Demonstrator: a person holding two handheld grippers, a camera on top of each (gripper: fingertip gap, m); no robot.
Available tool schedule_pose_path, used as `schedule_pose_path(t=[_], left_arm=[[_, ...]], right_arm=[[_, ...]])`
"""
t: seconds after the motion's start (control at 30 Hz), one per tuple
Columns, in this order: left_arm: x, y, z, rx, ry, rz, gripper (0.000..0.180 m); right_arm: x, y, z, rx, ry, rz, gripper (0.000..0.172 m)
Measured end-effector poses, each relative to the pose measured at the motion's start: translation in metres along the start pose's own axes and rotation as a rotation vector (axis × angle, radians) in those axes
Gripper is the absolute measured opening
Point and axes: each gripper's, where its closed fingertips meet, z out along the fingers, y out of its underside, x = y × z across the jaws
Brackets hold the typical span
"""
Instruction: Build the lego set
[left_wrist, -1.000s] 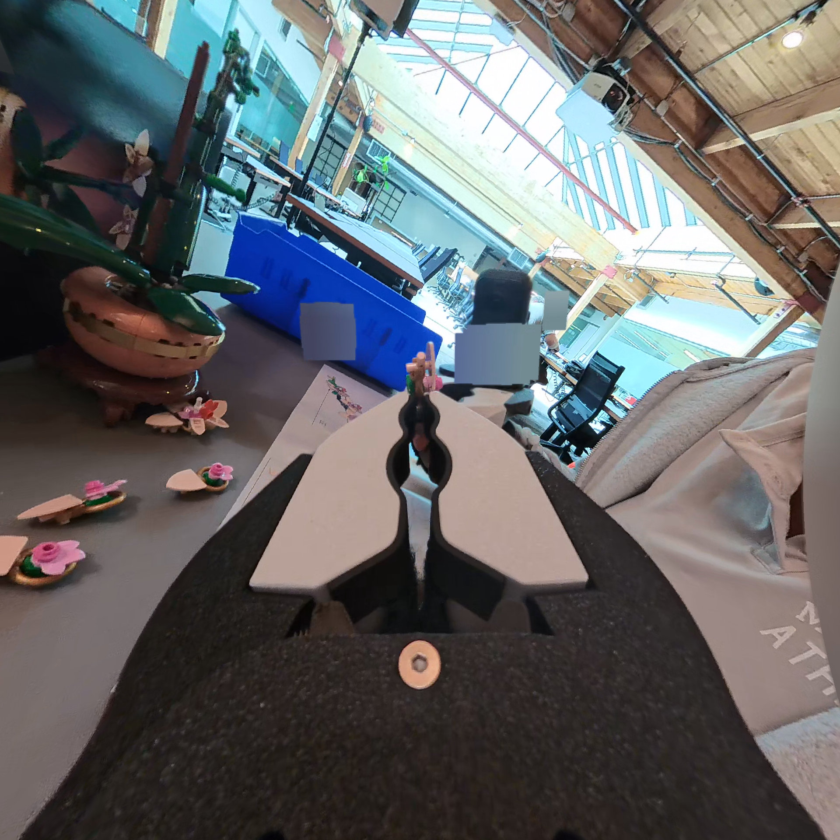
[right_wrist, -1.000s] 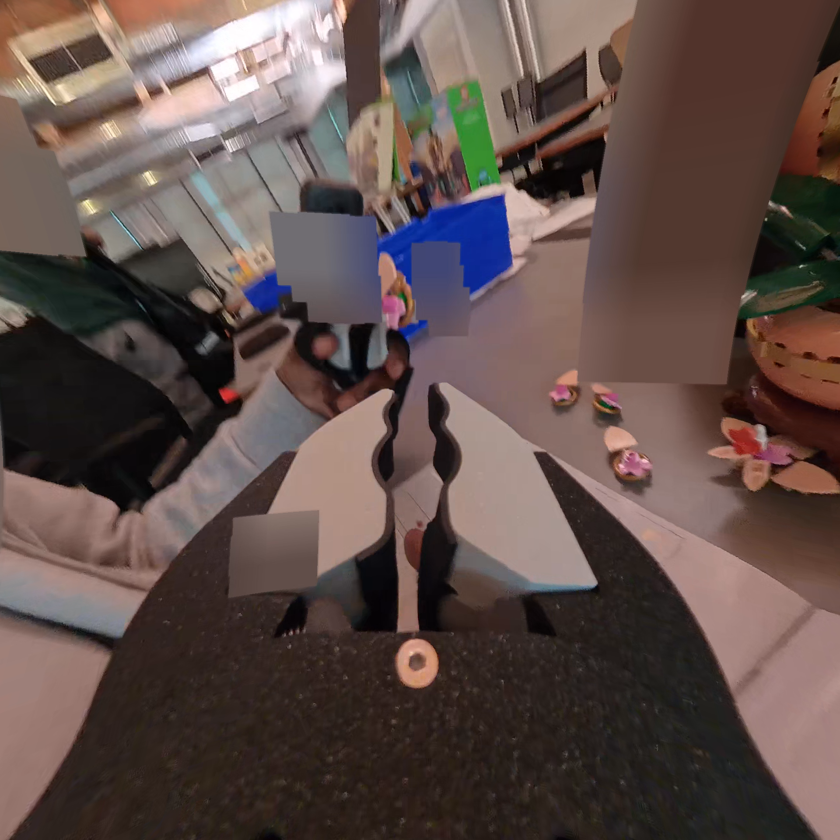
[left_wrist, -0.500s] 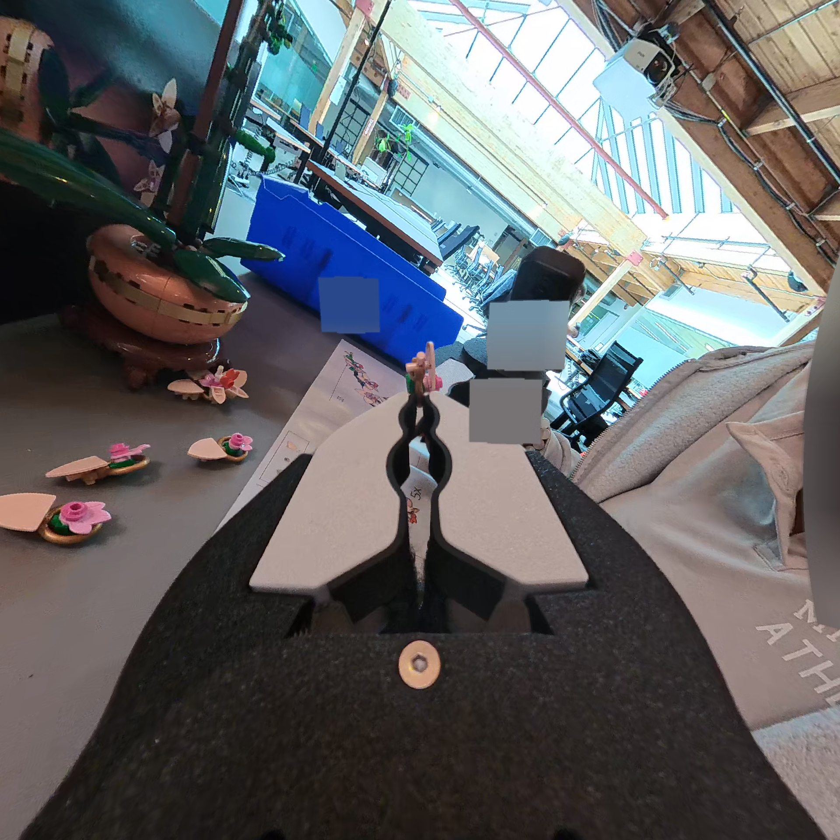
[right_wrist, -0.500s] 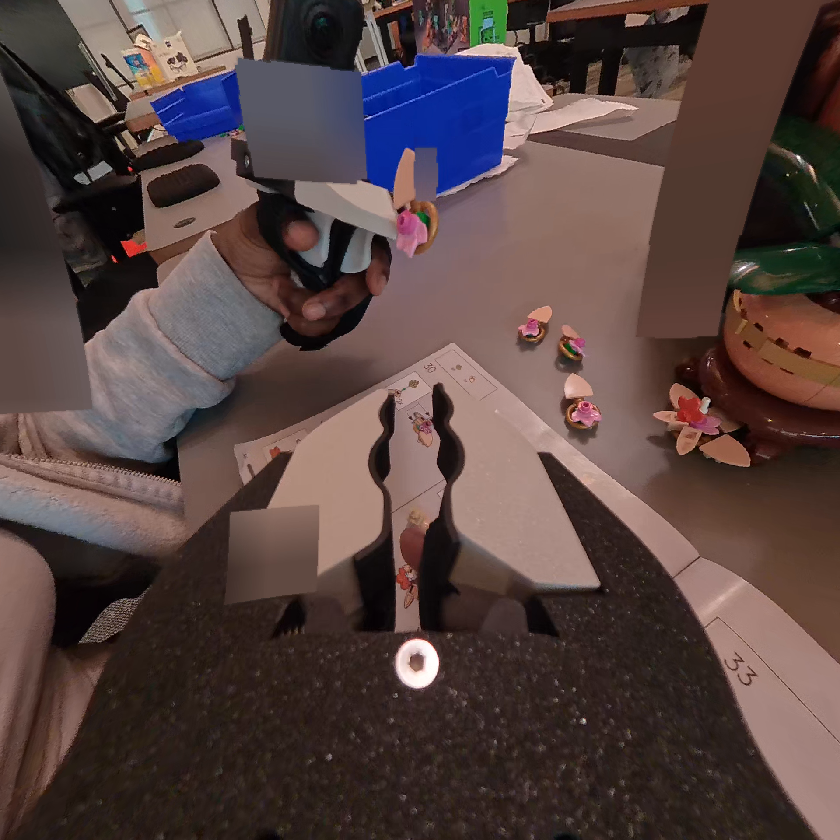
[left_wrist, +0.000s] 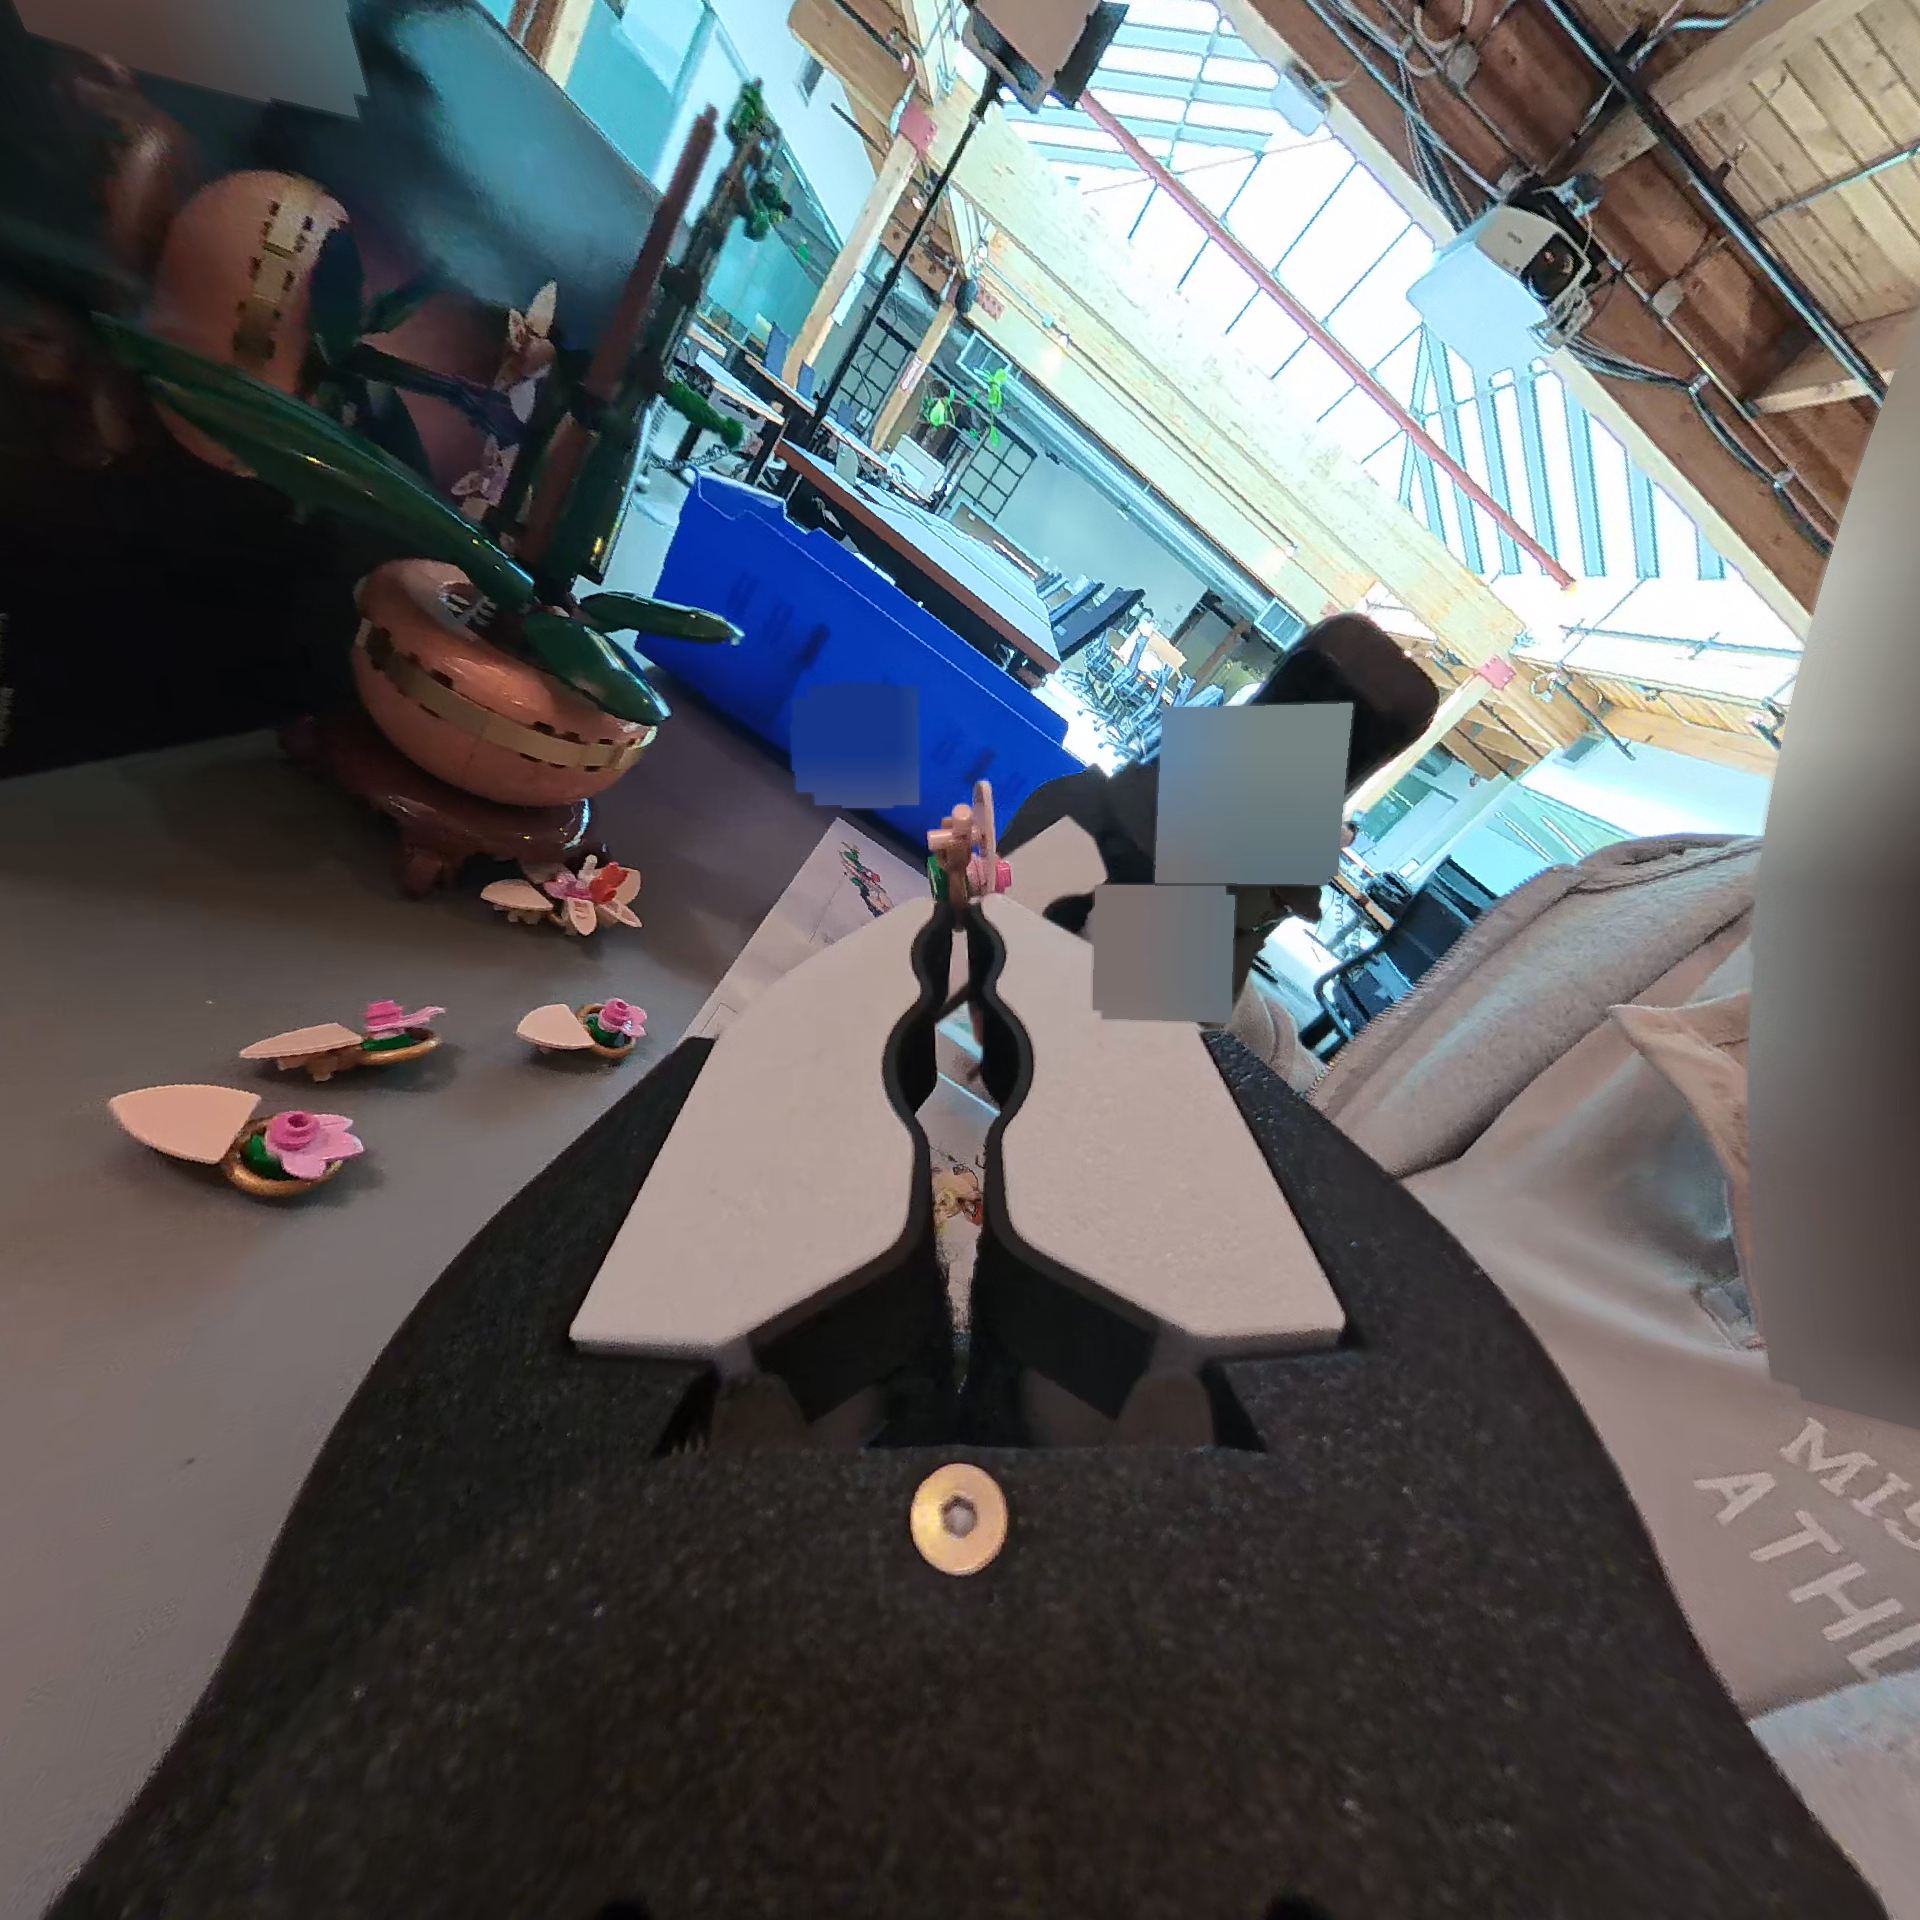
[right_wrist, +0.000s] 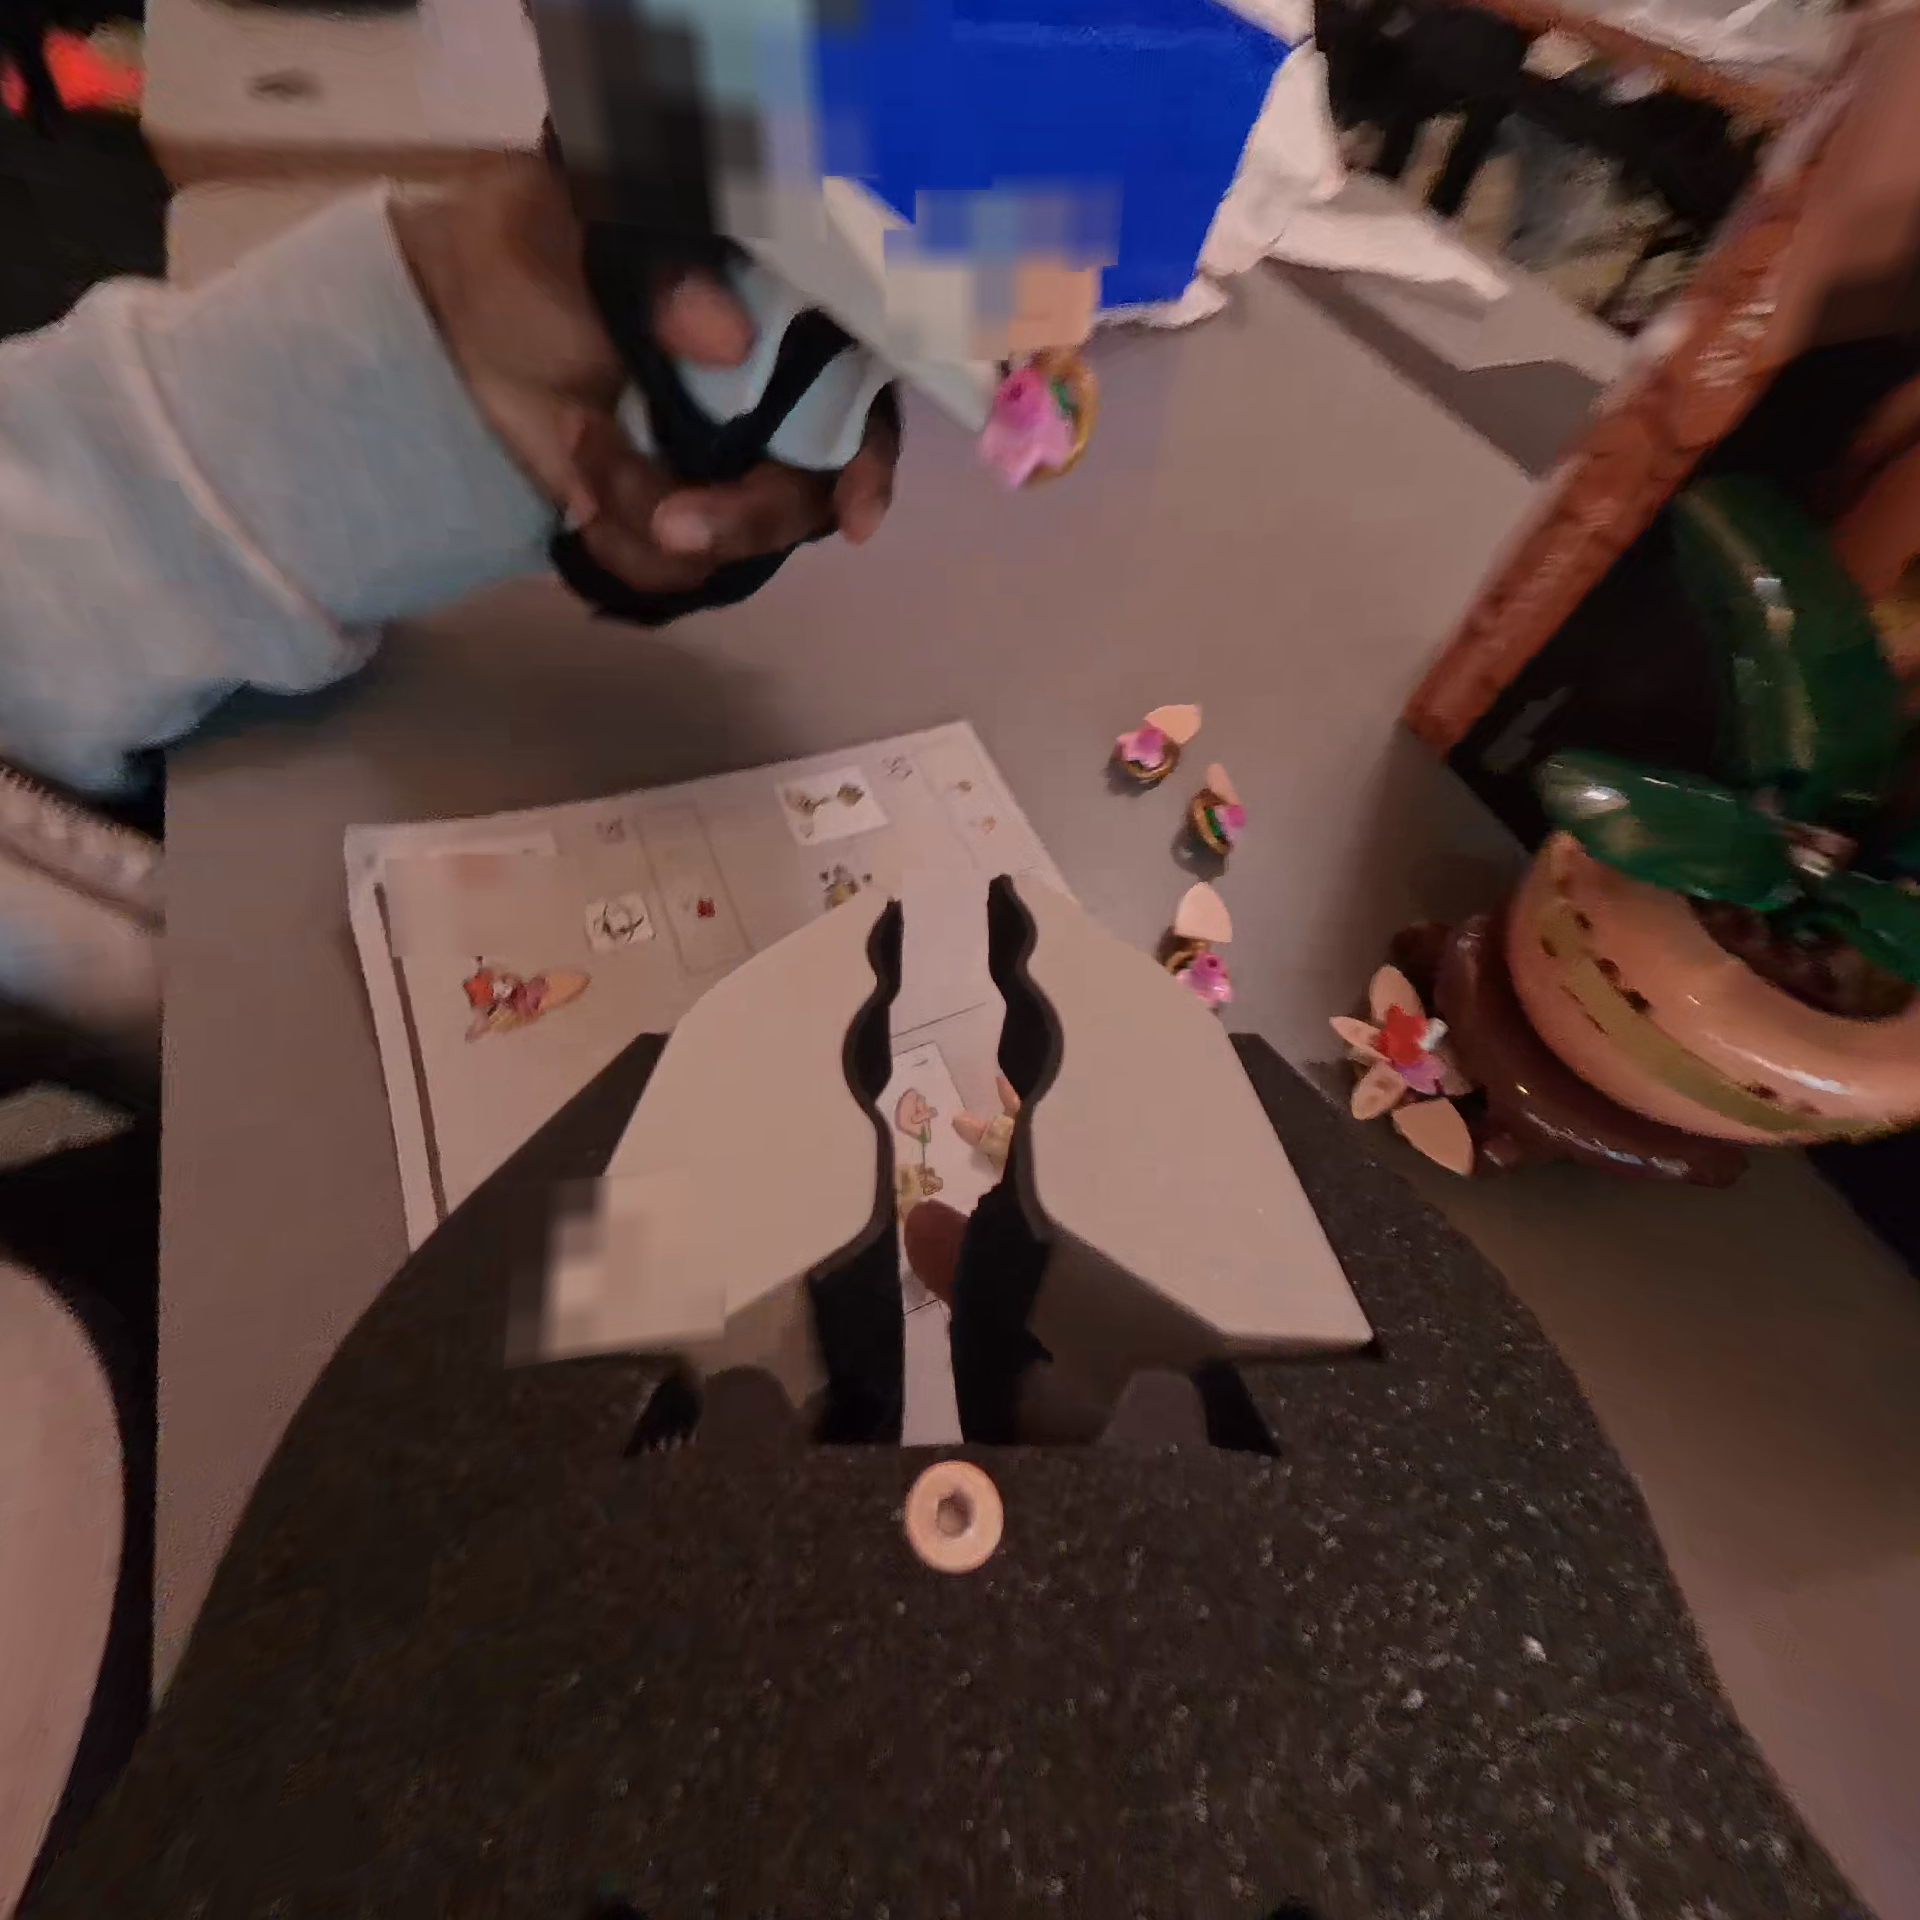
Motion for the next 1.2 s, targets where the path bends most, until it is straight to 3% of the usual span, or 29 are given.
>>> schedule_pose_path(t=[0.13,0.2,0.3,0.5,0.73,1.2], left_arm=[[-0.003,0.0,-0.001,-0.002,-0.013,-0.009,0.002],[-0.004,0.002,-0.001,-0.014,-0.017,-0.01,0.003],[-0.005,0.004,0.0,-0.022,-0.02,-0.012,0.003],[-0.002,0.001,0.001,0.0,-0.008,-0.008,0.002],[0.01,-0.005,0.004,0.048,0.055,-0.002,0.002],[0.017,-0.006,0.006,0.05,0.086,0.012,0.002]], right_arm=[[-0.011,0.006,0.016,-0.079,-0.125,-0.029,0.019],[-0.015,0.004,0.019,-0.057,-0.157,-0.03,0.001],[-0.013,-0.002,0.018,0.004,-0.172,0.021,0.001],[0.0,-0.037,0.012,0.239,-0.176,0.337,0.02],[0.014,-0.073,0.002,0.493,-0.225,0.635,0.014],[0.009,-0.071,-0.006,0.483,-0.173,0.628,0.011]])
